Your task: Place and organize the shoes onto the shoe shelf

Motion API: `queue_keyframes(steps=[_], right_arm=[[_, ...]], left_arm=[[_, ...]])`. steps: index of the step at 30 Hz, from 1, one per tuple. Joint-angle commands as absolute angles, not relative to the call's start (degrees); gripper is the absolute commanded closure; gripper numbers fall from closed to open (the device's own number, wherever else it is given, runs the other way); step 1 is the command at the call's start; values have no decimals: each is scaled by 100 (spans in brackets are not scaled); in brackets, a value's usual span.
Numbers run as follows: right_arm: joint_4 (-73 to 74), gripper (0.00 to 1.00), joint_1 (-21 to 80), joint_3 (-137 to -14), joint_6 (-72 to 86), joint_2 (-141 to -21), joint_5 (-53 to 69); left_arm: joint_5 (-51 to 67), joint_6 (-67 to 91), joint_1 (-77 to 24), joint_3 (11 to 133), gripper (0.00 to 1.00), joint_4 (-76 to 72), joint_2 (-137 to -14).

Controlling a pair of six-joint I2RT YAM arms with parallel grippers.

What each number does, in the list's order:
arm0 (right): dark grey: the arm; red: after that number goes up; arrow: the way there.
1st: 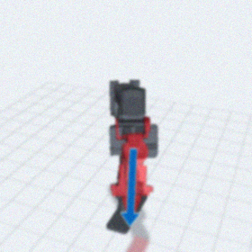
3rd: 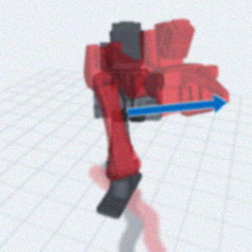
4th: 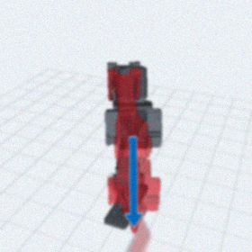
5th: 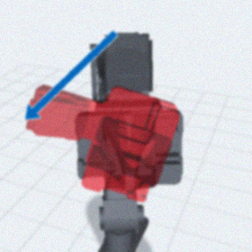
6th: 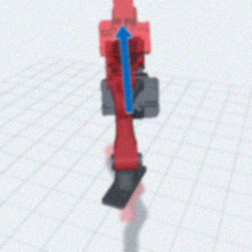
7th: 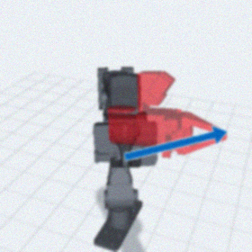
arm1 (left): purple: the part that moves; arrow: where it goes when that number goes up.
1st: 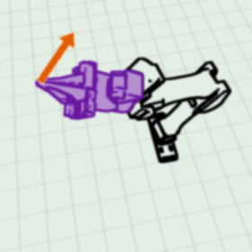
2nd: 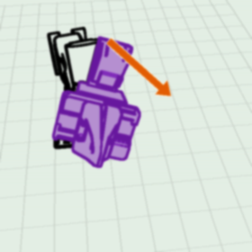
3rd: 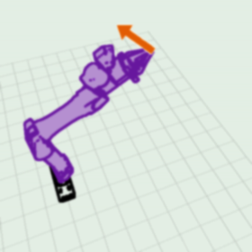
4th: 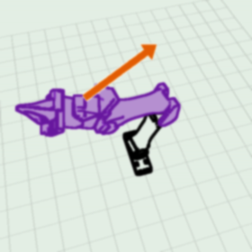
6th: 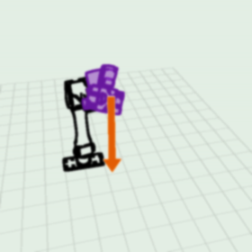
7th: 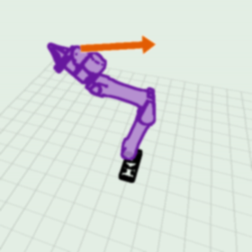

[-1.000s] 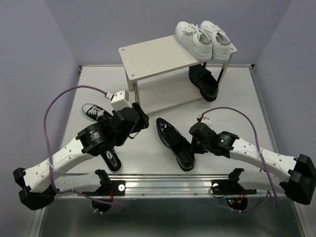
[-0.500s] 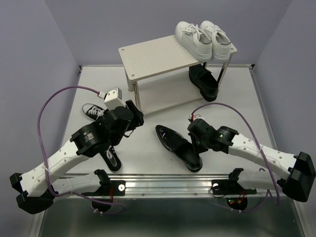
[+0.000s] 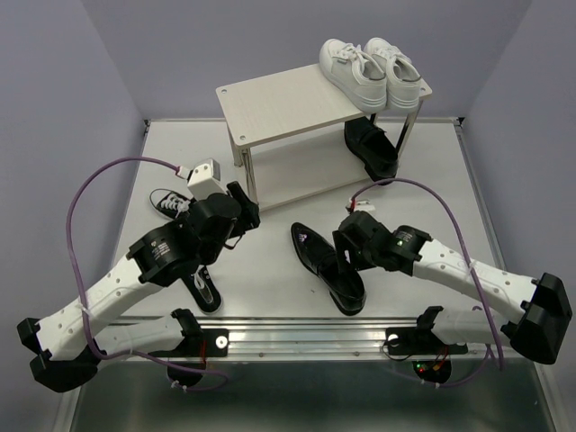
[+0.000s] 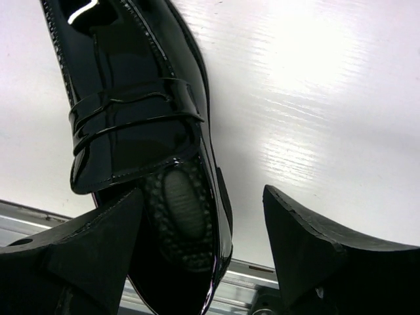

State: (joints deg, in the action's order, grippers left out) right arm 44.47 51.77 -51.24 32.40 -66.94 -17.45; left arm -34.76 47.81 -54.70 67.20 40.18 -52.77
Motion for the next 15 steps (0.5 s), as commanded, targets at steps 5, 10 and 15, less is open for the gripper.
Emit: queue_keyframes(steps=[5, 10, 15], right_arm=[[4861, 21, 5177, -5116, 4534, -6372, -1838], [4658, 23, 5177, -4659, 4947, -6363, -1318], [4649, 31, 5229, -4430, 5168, -6434, -1239]], left_arm=[[-3683, 4711, -5449, 6759, 35, 3876, -5396], [-3700, 4685, -5440, 6724, 35, 3797, -5405], [-3744, 4676, -5440, 6724, 35, 3753, -5405]])
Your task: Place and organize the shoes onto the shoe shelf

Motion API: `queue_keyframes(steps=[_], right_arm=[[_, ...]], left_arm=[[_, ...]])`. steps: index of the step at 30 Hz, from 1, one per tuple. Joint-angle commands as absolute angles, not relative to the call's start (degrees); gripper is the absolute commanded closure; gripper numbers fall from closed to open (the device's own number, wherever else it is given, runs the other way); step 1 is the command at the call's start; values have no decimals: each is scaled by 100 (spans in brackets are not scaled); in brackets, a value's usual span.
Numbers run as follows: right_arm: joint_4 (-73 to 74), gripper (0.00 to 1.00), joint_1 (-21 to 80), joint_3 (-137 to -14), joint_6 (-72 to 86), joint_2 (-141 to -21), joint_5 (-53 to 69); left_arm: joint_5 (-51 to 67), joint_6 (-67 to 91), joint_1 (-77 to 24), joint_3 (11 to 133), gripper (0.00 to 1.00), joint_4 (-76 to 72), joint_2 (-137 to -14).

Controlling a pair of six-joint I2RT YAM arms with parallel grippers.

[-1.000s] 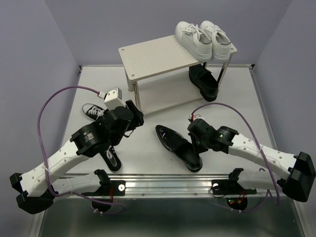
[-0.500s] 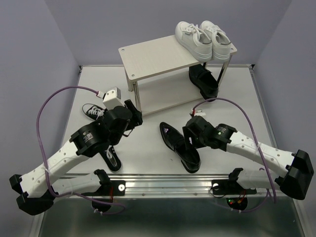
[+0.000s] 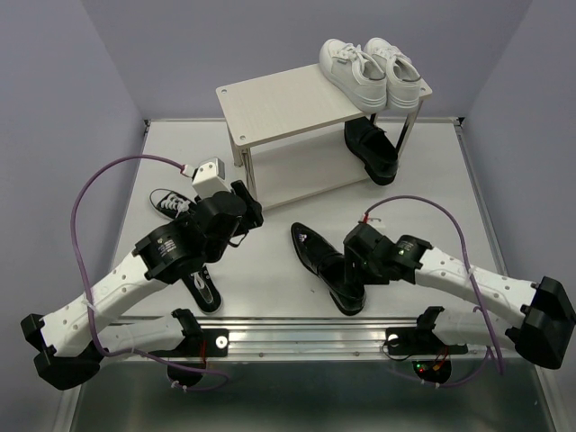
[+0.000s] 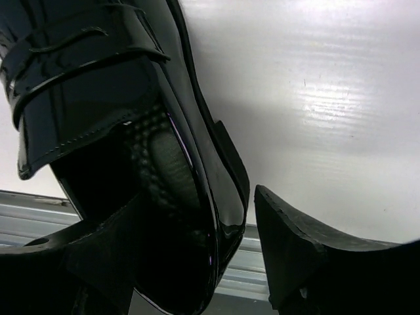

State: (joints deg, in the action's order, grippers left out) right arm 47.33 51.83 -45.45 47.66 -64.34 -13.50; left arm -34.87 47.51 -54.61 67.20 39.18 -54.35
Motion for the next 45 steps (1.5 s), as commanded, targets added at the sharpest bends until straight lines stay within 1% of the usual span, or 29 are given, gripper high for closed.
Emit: queue_keyframes(steps=[1, 2, 3, 4, 5, 6, 10, 12, 14, 17, 19, 27, 29, 30, 38, 45], right_arm=[[4676, 37, 5229, -4404, 5220, -6425, -1283], [4702, 42, 5229, -4377, 5273, -6425, -1301], [4720, 51, 5229, -4351, 5291, -6390, -1327], [4711, 83, 5229, -4351, 5291, -6372, -1336], [4728, 96, 5229, -4368, 5282, -6346, -1362], [4772, 99, 5229, -4403, 5274, -6320, -1423], [5176, 99, 5229, -4894, 5072, -6144, -1836], [5580, 99, 5229, -5342, 4931, -6100, -2082], [6061, 99, 5229, -5894, 4826, -6195, -2240], [6537, 99, 5229, -6362, 4694, -6319, -2530], [6592, 99, 5229, -6670, 4623, -6372, -2759], [6329, 99, 5229, -7259, 4175, -6784, -3409], [6250, 99, 5229, -7470, 4018, -7022, -3778], [6110, 99, 5047, -7523, 3938, -7101, -3901], [4800, 99, 3913, -7910, 2769, -7690, -3375], [4079, 99, 3481, -8507, 2110, -8560, -3323]], left_arm=[[-3779, 4676, -5440, 6724, 35, 3753, -5397], [-3788, 4667, -5432, 6724, 35, 3762, -5388], [-3797, 4676, -5423, 6724, 35, 3744, -5388], [-3806, 4667, -5432, 6706, 35, 3727, -5379], [-3797, 4667, -5423, 6706, 35, 3718, -5388], [-3788, 4658, -5423, 6697, 35, 3709, -5396], [-3727, 4667, -5423, 6680, 35, 3683, -5440], [-3692, 4676, -5414, 6662, 35, 3630, -5458], [-3630, 4702, -5414, 6601, 35, 3499, -5441], [-3402, 4667, -5397, 6495, 35, 3227, -5467], [-3375, 4658, -5397, 6495, 35, 3182, -5519], [-3340, 4641, -5370, 6574, 35, 3024, -5660], [-3349, 4658, -5361, 6557, 35, 3006, -5634], [-3331, 4632, -5361, 6548, 35, 2980, -5616], [-3375, 4667, -5361, 6478, 35, 3146, -5335], [-3454, 4790, -5361, 6399, 35, 3269, -4975]])
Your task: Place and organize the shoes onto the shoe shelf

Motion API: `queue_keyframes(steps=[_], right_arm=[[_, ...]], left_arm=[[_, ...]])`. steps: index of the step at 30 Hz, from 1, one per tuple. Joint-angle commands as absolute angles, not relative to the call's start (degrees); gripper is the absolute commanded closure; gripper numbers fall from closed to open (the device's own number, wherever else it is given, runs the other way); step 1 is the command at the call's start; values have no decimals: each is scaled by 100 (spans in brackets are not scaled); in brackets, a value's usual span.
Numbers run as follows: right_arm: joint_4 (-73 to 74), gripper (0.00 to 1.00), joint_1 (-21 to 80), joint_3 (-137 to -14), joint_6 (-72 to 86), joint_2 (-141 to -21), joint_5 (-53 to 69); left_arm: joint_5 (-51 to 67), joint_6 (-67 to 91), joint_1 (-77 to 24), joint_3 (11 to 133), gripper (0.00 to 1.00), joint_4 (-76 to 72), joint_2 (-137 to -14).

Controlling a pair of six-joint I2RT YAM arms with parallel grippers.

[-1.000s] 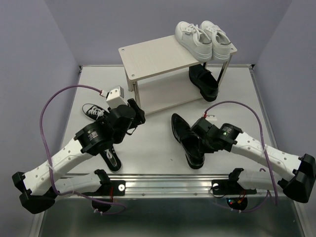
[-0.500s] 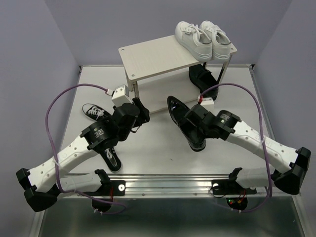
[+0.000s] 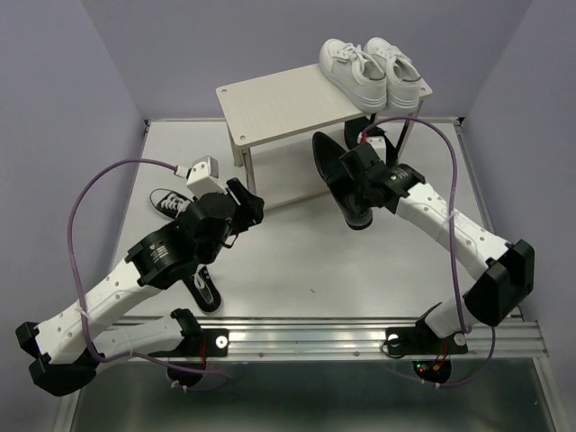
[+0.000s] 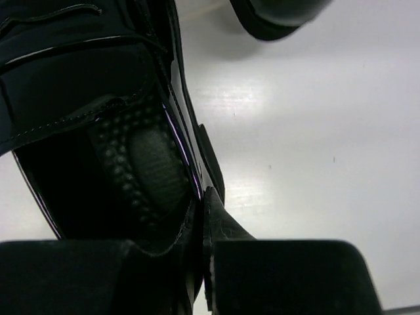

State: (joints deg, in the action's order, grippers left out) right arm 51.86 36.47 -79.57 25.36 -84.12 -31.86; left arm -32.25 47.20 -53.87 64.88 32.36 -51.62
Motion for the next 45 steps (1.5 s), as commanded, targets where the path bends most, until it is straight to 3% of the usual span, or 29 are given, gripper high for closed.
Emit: queue_keyframes(steps=[1, 9, 23, 45], right_arm=[[4017, 99, 3480, -8638, 2075, -8726, -3340], [3534, 99, 3111, -8965, 1767, -9219, -3428], [2154, 99, 2900, -8235, 1731, -9343, -3217], [1934, 99, 2628, -8271, 1670, -9712, -3498]], left_arm=[[-3472, 4799, -5361, 6390, 35, 3296, -4957], [-3551, 4878, -5352, 6363, 35, 3480, -4808], [-3700, 5001, -5353, 6407, 35, 3674, -4790], [-3946, 5194, -5353, 6592, 35, 4157, -4632]])
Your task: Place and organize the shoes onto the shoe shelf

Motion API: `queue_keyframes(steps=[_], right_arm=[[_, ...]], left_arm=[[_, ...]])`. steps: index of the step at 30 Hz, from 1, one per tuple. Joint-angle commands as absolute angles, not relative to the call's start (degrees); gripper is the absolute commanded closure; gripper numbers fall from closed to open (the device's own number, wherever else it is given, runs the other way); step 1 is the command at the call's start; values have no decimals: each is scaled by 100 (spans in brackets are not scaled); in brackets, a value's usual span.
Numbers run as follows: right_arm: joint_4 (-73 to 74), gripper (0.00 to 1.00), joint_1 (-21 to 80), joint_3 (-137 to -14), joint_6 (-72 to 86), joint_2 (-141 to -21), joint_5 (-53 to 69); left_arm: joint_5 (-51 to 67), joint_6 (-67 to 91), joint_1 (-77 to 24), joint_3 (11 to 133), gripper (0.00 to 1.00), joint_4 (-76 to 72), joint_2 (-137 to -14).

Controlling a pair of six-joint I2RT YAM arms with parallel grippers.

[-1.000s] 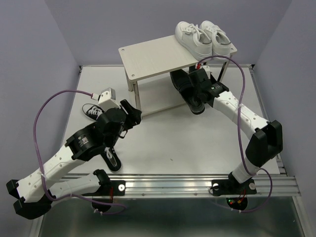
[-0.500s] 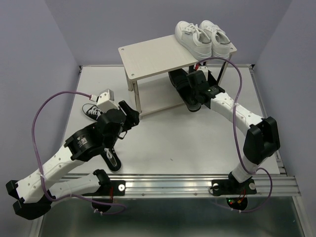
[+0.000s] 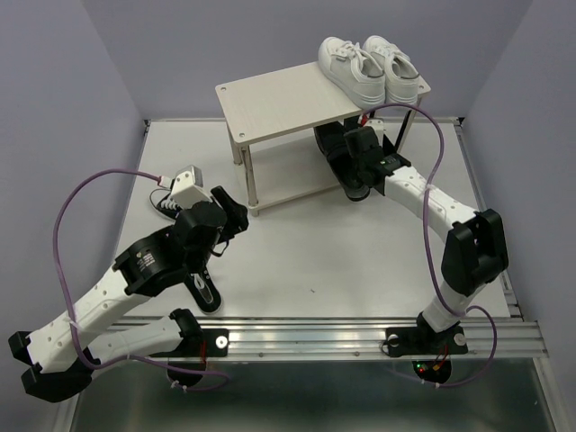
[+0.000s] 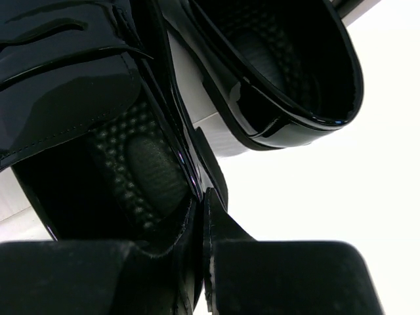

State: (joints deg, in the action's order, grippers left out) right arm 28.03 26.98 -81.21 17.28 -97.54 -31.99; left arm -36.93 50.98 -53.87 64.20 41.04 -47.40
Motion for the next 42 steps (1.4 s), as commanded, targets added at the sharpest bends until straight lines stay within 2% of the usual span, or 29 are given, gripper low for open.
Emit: queue_keyframes(steps=[1, 9, 10, 12, 14, 16, 26, 38, 41, 42], right_arm=[[1925, 99, 2628, -8262, 1670, -9703, -3507], [1715, 98, 2575, -8122, 1609, -9703, -3525], [1696, 81, 2575, -8095, 1600, -9686, -3516], [1626, 70, 2575, -8051, 1574, -9677, -3472], [1635, 53, 2575, -8042, 1573, -9677, -3393], [1635, 44, 2575, -8025, 1582, -9651, -3297], [1644, 41, 2575, -7770, 1705, -9185, -2901], [1872, 39, 2575, -6874, 2346, -7964, -2769], [1960, 20, 2522, -6585, 2636, -7797, -2795], [1977, 19, 2522, -6496, 2750, -7770, -2769]], left_arm=[[-3938, 5203, -5353, 6574, 35, 4149, -4632], [-3858, 5256, -5353, 6530, 36, 4140, -4588], [-3841, 5256, -5353, 6530, 36, 4140, -4570], [-3850, 5273, -5353, 6513, 36, 4140, -4562], [-3850, 5273, -5353, 6504, 36, 4140, -4544], [-3841, 5274, -5352, 6495, 36, 4131, -4544], [-3806, 5247, -5353, 6486, 36, 4078, -4632], [-3735, 5238, -5344, 6416, 36, 3990, -4650], [-3735, 5256, -5353, 6390, 36, 3990, -4597], [-3735, 5265, -5353, 6372, 36, 3973, -4588]])
